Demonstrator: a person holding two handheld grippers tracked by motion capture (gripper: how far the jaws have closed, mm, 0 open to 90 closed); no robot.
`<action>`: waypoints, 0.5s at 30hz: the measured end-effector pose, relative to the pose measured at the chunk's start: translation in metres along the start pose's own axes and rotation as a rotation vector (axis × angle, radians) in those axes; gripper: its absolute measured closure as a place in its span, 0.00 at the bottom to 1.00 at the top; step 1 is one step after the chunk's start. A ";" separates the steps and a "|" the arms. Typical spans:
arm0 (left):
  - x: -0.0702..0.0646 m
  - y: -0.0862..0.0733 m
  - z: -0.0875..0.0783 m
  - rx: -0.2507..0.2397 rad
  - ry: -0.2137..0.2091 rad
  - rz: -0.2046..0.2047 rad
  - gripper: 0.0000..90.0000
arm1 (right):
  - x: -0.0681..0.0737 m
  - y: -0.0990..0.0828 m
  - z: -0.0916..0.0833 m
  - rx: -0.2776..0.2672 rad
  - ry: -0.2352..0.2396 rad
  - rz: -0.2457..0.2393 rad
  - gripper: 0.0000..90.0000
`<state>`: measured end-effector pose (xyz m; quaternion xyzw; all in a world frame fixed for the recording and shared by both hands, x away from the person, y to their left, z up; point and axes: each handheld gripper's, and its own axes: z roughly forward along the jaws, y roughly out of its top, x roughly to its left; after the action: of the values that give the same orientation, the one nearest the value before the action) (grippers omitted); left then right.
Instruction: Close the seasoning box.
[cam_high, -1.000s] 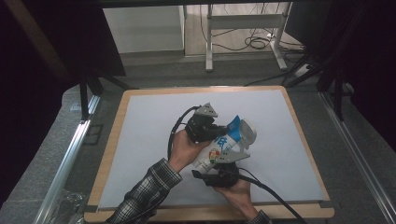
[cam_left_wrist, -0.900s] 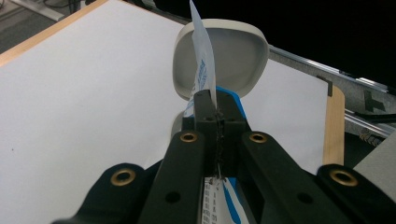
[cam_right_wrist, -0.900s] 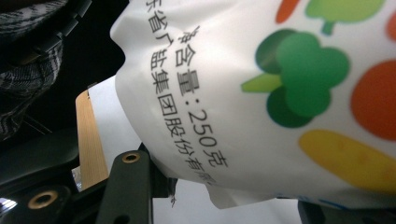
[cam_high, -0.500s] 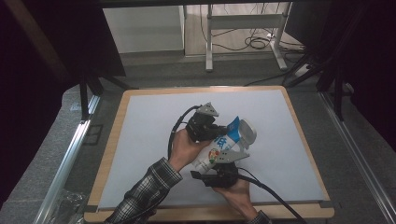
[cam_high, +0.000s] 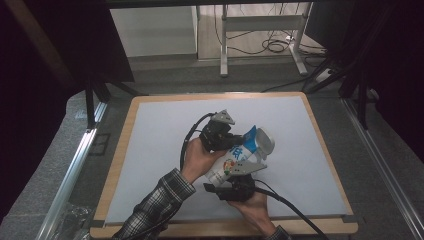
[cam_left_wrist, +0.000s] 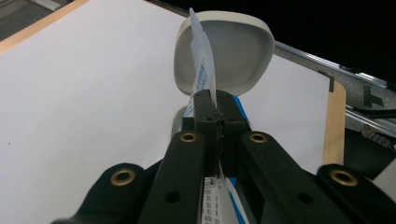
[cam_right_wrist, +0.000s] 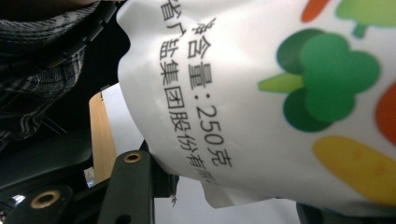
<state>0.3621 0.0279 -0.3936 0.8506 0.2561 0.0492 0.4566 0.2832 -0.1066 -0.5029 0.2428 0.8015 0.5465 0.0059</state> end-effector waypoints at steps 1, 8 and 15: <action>0.000 0.000 0.000 0.001 -0.001 -0.001 1.00 | 0.000 0.000 0.000 0.000 0.001 -0.001 0.60; 0.000 0.001 0.001 0.005 0.001 -0.003 1.00 | 0.001 0.001 -0.001 0.000 0.007 0.003 0.61; 0.000 0.002 0.002 0.007 0.000 -0.007 1.00 | 0.001 0.002 -0.001 -0.003 0.010 -0.004 0.61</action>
<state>0.3630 0.0258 -0.3930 0.8512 0.2593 0.0469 0.4539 0.2828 -0.1069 -0.5005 0.2387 0.8010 0.5489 0.0034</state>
